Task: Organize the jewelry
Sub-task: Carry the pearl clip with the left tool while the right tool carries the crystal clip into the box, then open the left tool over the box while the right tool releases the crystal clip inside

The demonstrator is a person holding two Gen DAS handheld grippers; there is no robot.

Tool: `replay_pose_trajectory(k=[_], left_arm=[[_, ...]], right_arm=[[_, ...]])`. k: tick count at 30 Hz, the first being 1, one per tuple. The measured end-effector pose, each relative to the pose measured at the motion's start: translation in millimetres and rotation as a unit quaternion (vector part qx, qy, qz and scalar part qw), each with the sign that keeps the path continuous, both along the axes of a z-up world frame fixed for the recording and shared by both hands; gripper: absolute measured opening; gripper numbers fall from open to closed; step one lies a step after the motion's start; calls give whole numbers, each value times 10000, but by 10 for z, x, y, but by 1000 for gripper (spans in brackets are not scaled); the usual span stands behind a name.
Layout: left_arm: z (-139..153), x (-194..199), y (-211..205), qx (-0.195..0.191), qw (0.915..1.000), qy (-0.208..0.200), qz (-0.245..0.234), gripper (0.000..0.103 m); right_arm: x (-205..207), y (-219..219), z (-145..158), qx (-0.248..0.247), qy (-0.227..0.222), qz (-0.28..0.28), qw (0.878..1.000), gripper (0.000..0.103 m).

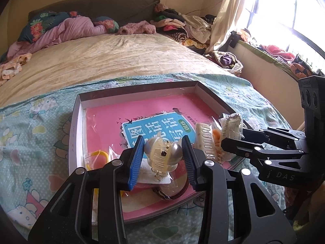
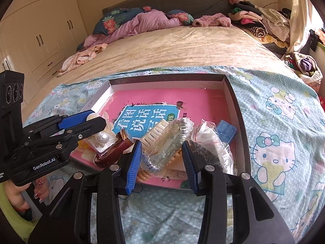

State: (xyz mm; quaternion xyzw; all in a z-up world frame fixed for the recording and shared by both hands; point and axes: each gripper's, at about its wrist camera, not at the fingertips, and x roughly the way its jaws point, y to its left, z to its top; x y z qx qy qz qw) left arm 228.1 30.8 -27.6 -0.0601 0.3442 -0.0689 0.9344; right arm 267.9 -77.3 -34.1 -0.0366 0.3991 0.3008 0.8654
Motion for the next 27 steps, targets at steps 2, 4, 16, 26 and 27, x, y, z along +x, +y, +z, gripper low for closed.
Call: replay_pose_trajectory(k=[2, 4, 16, 26, 27], left_arm=[[-2, 1, -2, -9, 10000, 6, -6, 30], [-2, 0, -14, -7, 10000, 14, -11, 30], [1, -22, -86, 93, 9999, 75, -84, 30], [115, -131, -111, 184, 9998, 3, -28, 53], [139, -152, -114, 191, 9998, -13, -17, 55]], right_arm=[[21, 0, -17, -13, 36, -52, 10000, 43], [15, -24, -21, 41, 55, -60, 10000, 49], [-158, -358, 131, 546, -14, -407, 9977, 77], [-403, -592, 260, 752, -18, -540, 9957, 89], [-433, -607, 278, 758, -36, -536, 9957, 90]])
